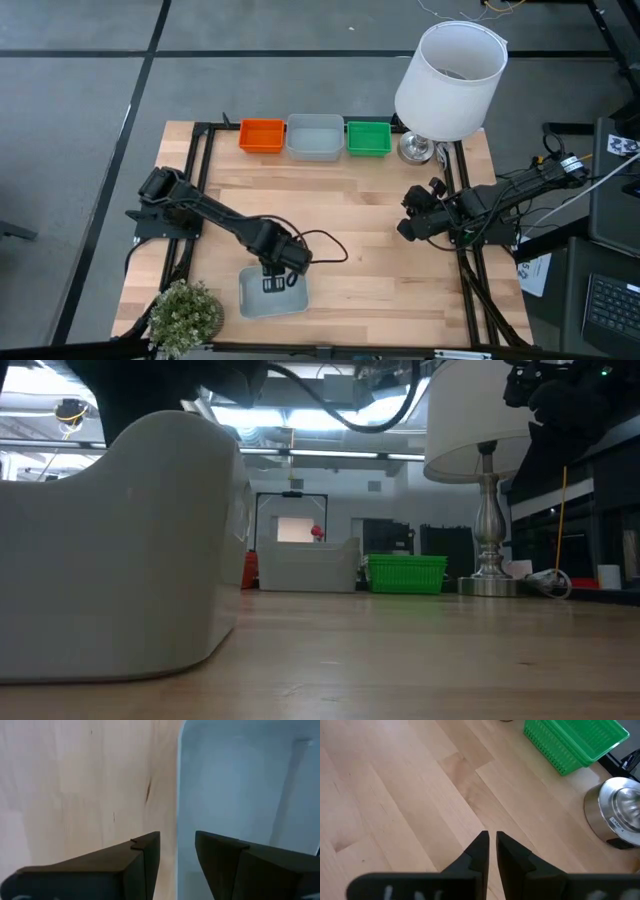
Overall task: Stack baskets by color
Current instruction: Stack the bottom gray bin on the gray bin
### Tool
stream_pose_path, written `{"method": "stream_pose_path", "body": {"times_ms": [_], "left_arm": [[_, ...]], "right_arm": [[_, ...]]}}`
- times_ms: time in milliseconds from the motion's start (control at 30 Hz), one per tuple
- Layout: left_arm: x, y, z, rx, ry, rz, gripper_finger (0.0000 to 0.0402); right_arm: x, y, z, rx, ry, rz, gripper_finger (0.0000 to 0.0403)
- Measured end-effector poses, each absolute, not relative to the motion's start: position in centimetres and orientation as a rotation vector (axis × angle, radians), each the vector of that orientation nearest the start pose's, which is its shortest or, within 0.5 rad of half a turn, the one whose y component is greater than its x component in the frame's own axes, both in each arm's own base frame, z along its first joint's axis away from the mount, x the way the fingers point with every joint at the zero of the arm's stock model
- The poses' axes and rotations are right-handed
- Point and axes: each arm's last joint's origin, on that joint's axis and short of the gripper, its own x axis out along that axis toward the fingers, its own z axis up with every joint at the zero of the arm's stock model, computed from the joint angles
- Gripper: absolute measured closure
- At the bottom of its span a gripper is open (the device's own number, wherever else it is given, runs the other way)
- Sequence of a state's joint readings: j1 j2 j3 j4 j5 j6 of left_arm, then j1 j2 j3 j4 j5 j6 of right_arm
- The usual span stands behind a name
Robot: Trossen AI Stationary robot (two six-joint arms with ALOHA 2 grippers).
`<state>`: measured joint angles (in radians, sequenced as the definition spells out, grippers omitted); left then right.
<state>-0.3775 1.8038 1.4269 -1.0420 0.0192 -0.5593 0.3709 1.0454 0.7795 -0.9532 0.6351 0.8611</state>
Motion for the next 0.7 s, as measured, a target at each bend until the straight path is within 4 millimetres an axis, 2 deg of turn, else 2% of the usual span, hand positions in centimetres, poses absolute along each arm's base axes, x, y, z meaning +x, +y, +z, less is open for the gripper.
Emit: {"method": "stream_pose_path", "body": {"times_ms": [133,333,433,500,600,700], "left_arm": [[32.5,-13.4,22.8,-0.216,1.402,0.066,0.0285],[32.7,-13.4,19.5,-0.174,1.397,0.026,0.0285],[32.8,-13.0,18.0,-0.068,1.322,0.026,0.0292],[32.9,-12.8,17.9,0.060,1.301,-0.022,0.0317],[33.9,-11.2,19.5,0.254,1.232,-0.042,0.0382],[36.0,-8.5,23.5,0.531,1.095,0.075,0.0396]], "right_arm": [[16.6,4.6,24.0,0.190,0.867,-0.643,0.0366],[16.6,4.6,24.0,0.191,0.869,-0.641,0.0366],[16.6,4.6,24.0,0.190,0.869,-0.641,0.0366],[16.6,4.6,24.0,0.190,0.869,-0.641,0.0366],[16.6,4.6,24.0,0.190,0.868,-0.641,0.0366],[16.6,4.6,24.0,0.188,0.869,-0.640,0.0366]]}}
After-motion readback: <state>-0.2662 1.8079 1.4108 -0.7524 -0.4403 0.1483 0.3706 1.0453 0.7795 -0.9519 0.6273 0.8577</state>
